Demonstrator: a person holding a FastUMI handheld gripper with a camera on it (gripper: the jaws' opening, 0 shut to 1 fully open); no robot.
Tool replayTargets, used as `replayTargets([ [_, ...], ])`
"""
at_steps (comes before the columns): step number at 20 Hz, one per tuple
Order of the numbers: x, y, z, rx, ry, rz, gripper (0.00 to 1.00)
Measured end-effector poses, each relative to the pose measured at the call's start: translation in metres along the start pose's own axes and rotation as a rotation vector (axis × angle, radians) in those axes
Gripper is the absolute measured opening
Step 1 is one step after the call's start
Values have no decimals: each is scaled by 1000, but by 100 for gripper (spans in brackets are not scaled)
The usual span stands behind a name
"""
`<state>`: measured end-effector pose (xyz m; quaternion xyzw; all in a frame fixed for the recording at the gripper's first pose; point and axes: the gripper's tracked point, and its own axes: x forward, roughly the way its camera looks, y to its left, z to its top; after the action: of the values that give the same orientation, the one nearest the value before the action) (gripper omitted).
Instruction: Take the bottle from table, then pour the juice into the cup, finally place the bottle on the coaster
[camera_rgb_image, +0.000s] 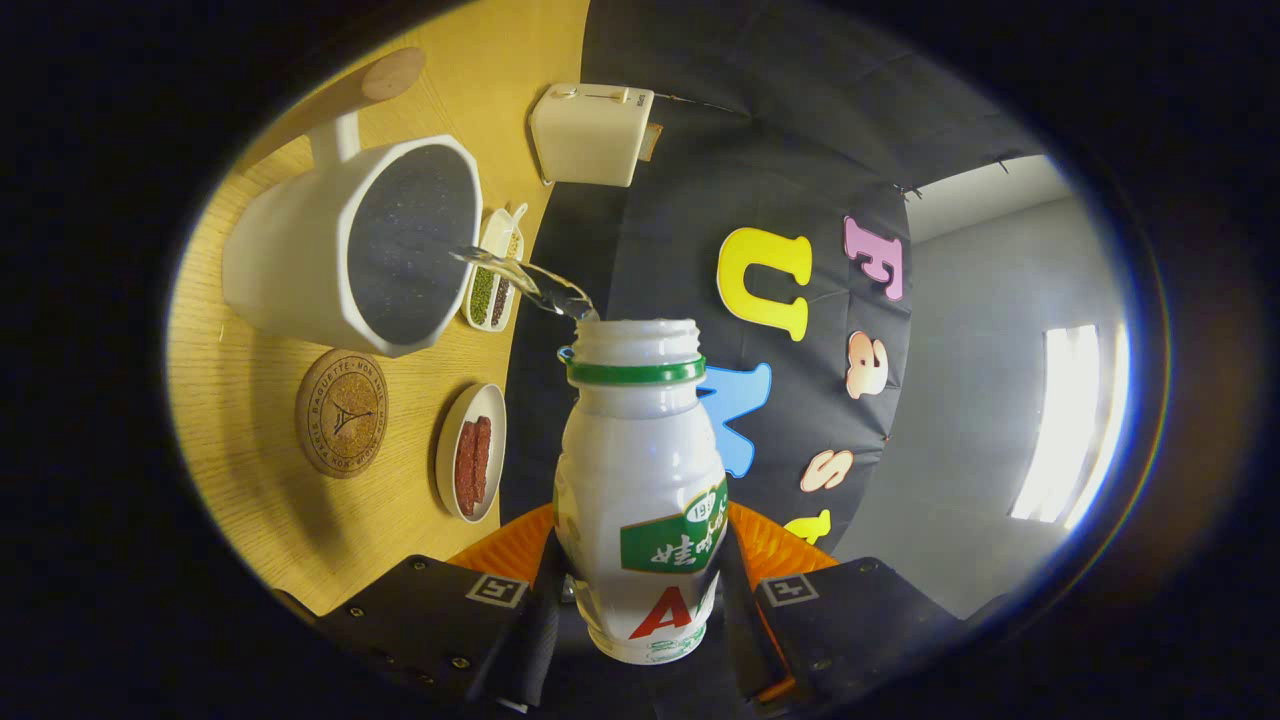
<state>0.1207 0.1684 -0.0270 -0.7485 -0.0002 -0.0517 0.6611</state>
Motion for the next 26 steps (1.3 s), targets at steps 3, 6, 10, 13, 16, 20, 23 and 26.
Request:
replayTargets([
  [3,0,-2,0,-6,-2,-2,70],
  [6,0,-5,0,-16,-4,-6,70],
  [10,0,-6,0,-22,-6,-8,70],
  [13,0,-8,-1,-26,-7,-10,70],
  [16,-2,-10,-2,-37,-8,-14,70],
  [20,-1,-13,-3,-46,-8,-18,70],
  [23,-2,-15,-2,-53,-11,-21,70],
  [26,-2,-16,-2,-60,-12,-24,70],
])
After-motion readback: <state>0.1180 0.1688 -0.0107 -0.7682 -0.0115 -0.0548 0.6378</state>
